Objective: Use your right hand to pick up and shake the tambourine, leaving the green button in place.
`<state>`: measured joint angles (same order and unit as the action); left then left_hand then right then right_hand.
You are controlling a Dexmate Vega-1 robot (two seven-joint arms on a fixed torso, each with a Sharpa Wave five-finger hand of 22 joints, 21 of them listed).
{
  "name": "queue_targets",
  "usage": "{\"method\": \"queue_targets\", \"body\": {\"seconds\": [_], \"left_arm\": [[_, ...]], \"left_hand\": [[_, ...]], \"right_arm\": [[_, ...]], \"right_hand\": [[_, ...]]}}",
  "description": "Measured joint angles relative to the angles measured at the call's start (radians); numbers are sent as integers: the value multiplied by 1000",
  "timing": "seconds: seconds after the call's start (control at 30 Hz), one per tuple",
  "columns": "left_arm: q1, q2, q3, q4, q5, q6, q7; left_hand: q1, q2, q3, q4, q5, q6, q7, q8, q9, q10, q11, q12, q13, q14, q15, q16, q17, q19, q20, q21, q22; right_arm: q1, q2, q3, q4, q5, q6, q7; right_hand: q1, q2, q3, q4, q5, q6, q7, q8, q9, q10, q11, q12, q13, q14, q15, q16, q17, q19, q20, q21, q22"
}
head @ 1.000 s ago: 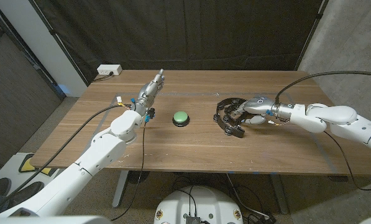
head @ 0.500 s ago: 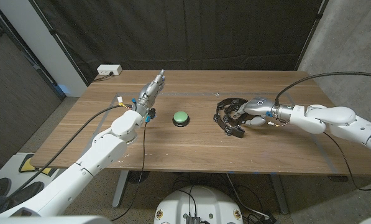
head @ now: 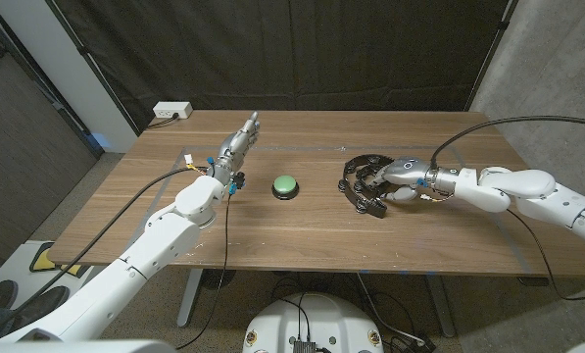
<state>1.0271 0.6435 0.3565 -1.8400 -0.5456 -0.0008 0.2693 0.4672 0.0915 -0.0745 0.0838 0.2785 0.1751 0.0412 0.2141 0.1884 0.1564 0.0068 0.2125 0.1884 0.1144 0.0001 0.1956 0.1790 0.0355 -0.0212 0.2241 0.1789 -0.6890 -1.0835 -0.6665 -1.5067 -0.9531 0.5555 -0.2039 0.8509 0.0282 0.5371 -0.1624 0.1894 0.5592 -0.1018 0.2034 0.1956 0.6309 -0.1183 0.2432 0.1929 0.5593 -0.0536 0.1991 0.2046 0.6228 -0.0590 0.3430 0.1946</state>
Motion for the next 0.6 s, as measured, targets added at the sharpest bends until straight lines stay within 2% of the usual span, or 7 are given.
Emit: {"method": "queue_targets", "body": {"seconds": [0.4,0.47,0.6], "left_arm": [[0,0,0,3,-4,0,-5],[-1,0,1,3,-5,0,-5],[-2,0,3,4,-5,1,-6]], "left_hand": [[0,0,-1,-1,0,0,0,0,0,0,0,0,0,0,0,0,0,0,0,0,0],[0,0,-1,-1,0,0,0,0,0,0,0,0,0,0,0,0,0,0,0,0,0],[0,0,-1,-1,0,0,0,0,0,0,0,0,0,0,0,0,0,4,4,-5,0]], "right_arm": [[11,11,-18,22,-5,-4,4],[14,13,-23,26,-7,-5,4],[21,19,-29,32,-9,-7,2]], "right_hand": [[11,11,2,2,0,6,-5,0,0,13,-3,0,0,14,1,2,0,1,0,0,0],[19,19,2,2,0,22,-8,4,0,25,-5,1,0,36,-2,8,0,19,-4,0,0],[86,34,8,-3,-9,89,-16,17,1,92,-17,20,-2,147,-8,39,0,114,-11,45,6]]}}
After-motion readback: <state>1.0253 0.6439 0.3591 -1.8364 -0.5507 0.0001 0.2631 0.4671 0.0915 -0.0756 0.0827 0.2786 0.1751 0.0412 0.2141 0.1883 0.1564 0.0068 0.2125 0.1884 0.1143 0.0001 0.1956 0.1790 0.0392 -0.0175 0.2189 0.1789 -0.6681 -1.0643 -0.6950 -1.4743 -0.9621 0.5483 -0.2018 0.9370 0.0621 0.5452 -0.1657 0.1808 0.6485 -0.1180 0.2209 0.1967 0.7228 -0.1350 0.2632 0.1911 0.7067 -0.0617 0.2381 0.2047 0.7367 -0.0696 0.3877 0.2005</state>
